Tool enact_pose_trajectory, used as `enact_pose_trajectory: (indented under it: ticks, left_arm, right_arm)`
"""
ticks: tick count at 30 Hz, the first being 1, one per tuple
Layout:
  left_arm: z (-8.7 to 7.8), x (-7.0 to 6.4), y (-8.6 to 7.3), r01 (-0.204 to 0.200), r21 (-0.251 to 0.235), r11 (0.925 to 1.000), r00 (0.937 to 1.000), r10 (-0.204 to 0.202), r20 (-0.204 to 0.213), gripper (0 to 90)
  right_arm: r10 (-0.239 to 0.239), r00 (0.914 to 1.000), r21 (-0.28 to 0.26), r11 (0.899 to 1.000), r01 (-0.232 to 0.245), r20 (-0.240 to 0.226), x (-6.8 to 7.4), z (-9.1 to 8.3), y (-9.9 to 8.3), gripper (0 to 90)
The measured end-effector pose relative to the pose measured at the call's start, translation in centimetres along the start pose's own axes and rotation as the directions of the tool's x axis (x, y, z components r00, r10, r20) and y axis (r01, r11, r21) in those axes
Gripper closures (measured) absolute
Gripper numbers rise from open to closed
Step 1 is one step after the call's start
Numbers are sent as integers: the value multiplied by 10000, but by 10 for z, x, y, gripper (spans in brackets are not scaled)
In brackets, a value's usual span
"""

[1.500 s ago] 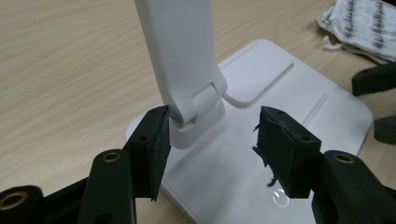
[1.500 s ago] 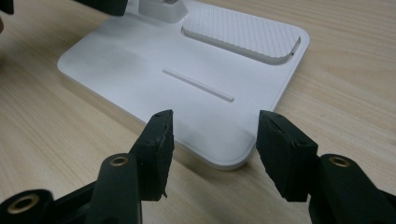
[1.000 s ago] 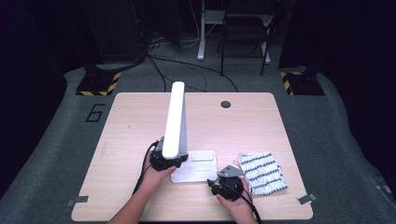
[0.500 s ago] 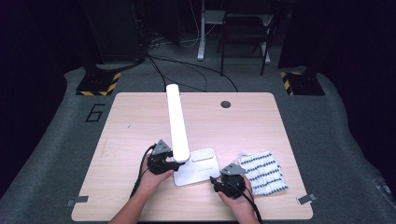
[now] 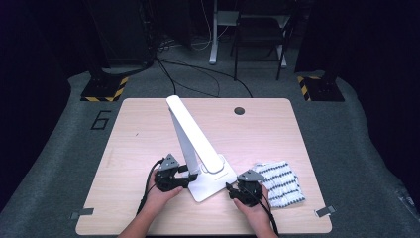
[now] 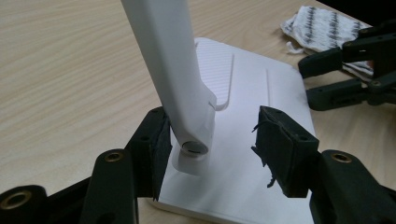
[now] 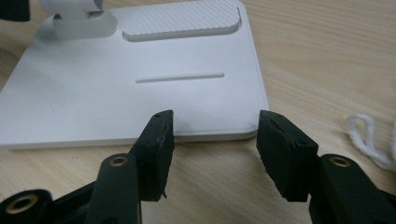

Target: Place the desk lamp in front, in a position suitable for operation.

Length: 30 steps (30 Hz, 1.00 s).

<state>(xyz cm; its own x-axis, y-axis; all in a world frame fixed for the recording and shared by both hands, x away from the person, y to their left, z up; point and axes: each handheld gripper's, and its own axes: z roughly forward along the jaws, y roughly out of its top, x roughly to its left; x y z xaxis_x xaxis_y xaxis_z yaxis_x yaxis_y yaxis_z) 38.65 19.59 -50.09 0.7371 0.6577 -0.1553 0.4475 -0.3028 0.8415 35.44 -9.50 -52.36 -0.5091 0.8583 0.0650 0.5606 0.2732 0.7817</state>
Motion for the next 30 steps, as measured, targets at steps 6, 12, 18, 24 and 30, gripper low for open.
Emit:
enact_pose_trajectory:
  ticks: [6,12,18,24,30]
  left_arm:
    - [-4,-11,-1,59,-101,9999,9994,-55,330,453]
    - [-6,-16,-1,-78,-250,9997,9993,88,373,452]
    - [-15,-23,-1,-308,-455,9985,9984,329,465,452]
    - [-18,-29,-1,-417,-524,9978,9967,452,669,451]
    - [-16,-33,-1,-753,-542,9957,9897,813,1177,456]
  right_arm:
    - [403,9989,69,9992,-401,-233,-3,2,1,449]
    - [791,9945,2,9969,-792,-692,-4,2,4,432]
    - [782,9899,60,9969,-781,-1186,2,6,6,430]
    - [685,9892,174,9976,-668,-1296,4,7,7,412]
    - [833,9892,156,9965,-821,-1202,0,6,7,406]
